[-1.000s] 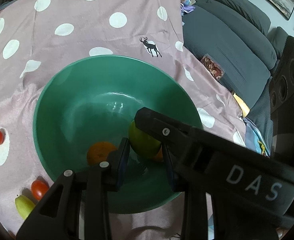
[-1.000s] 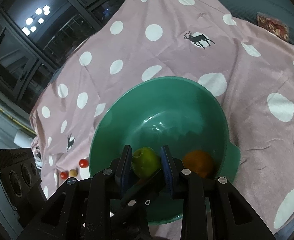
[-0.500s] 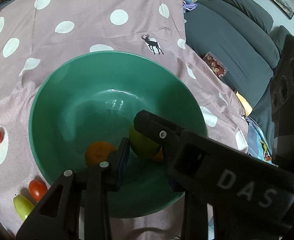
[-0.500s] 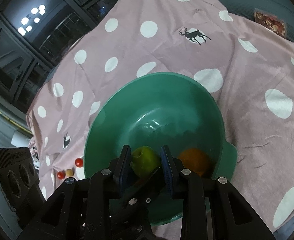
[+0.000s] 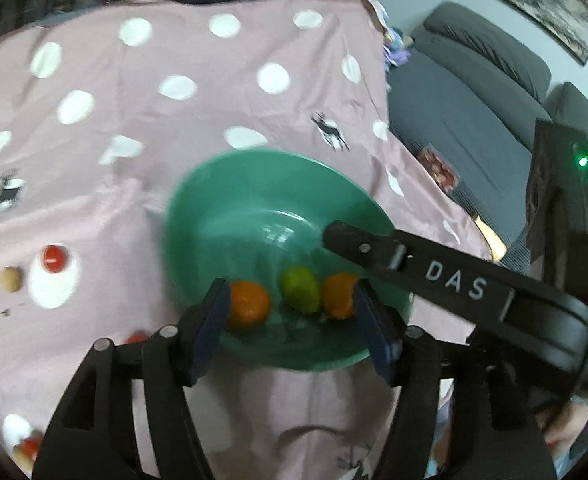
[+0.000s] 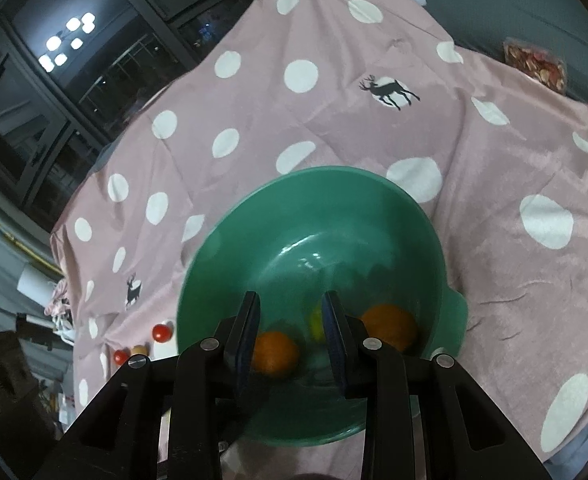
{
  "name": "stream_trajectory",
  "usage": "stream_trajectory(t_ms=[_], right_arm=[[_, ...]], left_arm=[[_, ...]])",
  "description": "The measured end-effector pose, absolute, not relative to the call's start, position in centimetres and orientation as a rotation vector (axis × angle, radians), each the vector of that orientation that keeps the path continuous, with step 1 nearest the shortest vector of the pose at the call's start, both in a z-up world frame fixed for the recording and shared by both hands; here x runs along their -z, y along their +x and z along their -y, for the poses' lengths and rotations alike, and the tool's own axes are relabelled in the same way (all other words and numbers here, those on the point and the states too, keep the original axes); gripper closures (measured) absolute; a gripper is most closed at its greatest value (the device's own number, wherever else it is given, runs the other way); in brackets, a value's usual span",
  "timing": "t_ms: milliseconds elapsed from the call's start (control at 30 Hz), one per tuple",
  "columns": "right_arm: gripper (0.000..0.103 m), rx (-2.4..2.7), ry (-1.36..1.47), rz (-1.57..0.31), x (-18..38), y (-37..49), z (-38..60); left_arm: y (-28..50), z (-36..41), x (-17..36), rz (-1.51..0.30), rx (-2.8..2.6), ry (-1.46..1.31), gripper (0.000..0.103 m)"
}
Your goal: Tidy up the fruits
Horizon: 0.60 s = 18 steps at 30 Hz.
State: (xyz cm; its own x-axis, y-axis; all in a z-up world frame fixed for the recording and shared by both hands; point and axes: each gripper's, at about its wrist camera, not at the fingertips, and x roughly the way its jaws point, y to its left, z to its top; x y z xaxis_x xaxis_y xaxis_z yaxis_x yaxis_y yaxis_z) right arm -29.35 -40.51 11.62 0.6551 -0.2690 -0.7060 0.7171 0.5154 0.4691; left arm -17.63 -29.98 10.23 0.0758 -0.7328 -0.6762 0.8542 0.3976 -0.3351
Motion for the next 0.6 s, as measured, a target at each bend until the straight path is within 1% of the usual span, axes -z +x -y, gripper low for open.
stream_trajectory(t_ms=[33, 100, 200, 367, 467, 600], right_arm=[[0.070, 0.631, 0.824, -0.608, -11.8, -29.3, 40.3], [0.067, 0.616, 0.809, -0.599, -12.3, -29.0, 39.8], [0.066, 0.574, 0.786, -0.589, -13.1, -28.4, 38.9], [0.065, 0.468, 0.756, -0.593, -14.0, -26.7, 36.8], [0.061, 0.389, 0.727, -0.628, -14.2, -24.8, 35.2], [0.060, 0.311, 0.691, -0.695, -13.7, -21.8, 32.9]], left_arm=[[-17.5, 29.3, -10.6, -0.887, 1.185, 0.156, 0.032], [-16.8, 27.4, -11.2, -0.865, 1.139, 0.128, 0.026], [-15.8, 24.8, -11.6, -0.856, 1.065, 0.122, 0.023], [-13.4, 20.6, -11.2, -0.872, 0.935, 0.092, 0.021], [-11.7, 17.9, -10.7, -0.901, 0.865, 0.073, 0.020], [-9.9, 14.9, -9.3, -0.916, 0.779, 0.063, 0.020]])
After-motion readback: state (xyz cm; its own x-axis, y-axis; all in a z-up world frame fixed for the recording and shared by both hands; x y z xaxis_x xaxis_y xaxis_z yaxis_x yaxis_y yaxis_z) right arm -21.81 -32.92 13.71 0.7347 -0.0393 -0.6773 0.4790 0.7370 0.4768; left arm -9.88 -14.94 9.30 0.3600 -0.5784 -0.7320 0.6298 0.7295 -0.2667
